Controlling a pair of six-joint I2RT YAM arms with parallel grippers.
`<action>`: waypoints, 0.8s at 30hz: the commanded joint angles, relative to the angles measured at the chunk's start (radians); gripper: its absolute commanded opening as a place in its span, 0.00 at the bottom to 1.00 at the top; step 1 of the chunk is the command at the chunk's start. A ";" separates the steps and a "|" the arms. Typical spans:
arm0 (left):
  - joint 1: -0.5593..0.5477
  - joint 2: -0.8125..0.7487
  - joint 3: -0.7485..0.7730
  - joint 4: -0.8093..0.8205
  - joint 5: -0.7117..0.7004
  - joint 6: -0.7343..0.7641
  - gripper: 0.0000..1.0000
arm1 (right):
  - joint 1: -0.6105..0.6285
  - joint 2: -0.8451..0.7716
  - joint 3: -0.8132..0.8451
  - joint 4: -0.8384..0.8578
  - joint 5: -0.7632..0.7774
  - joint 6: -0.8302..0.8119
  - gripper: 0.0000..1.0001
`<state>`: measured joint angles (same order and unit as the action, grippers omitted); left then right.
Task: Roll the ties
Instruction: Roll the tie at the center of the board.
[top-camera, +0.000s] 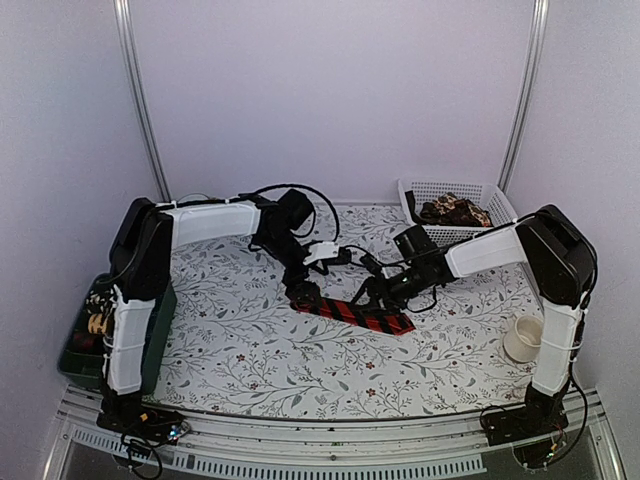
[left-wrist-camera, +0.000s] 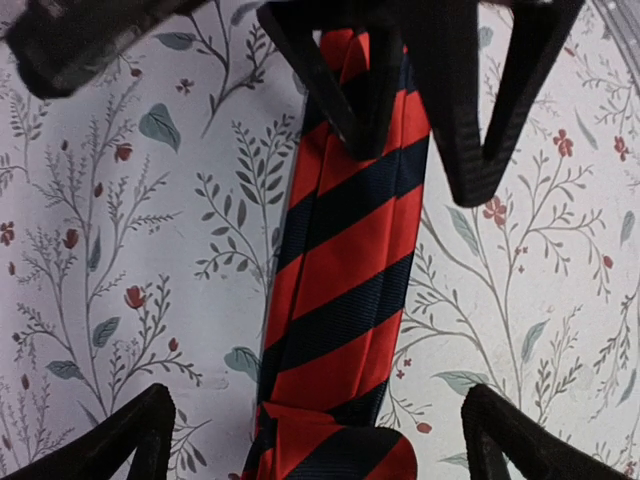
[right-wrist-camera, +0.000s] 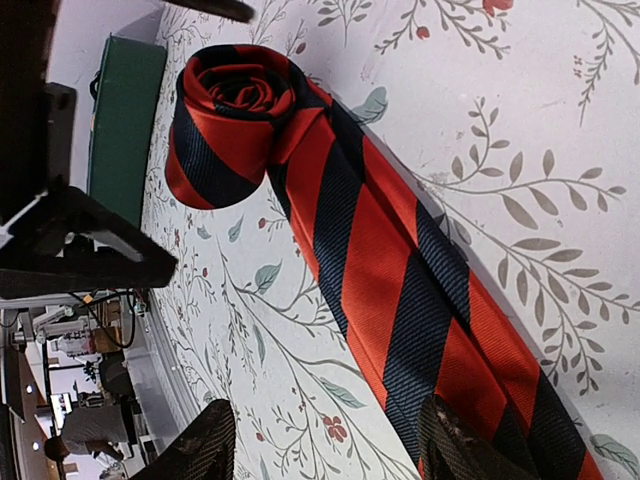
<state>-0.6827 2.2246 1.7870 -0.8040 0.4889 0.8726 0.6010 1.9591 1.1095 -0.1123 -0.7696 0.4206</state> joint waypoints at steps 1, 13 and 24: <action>0.004 -0.102 0.017 0.060 0.078 -0.138 1.00 | 0.016 -0.123 0.011 0.003 -0.003 -0.017 0.62; 0.052 -0.372 -0.234 0.246 0.096 -0.588 1.00 | 0.042 -0.088 0.071 0.237 -0.016 0.170 0.59; 0.228 -0.425 -0.561 0.512 0.065 -0.983 1.00 | 0.106 0.047 0.205 0.359 -0.001 0.410 0.53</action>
<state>-0.5102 1.8347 1.2949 -0.4393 0.5674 0.0662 0.6579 1.9606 1.2263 0.1932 -0.7834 0.7525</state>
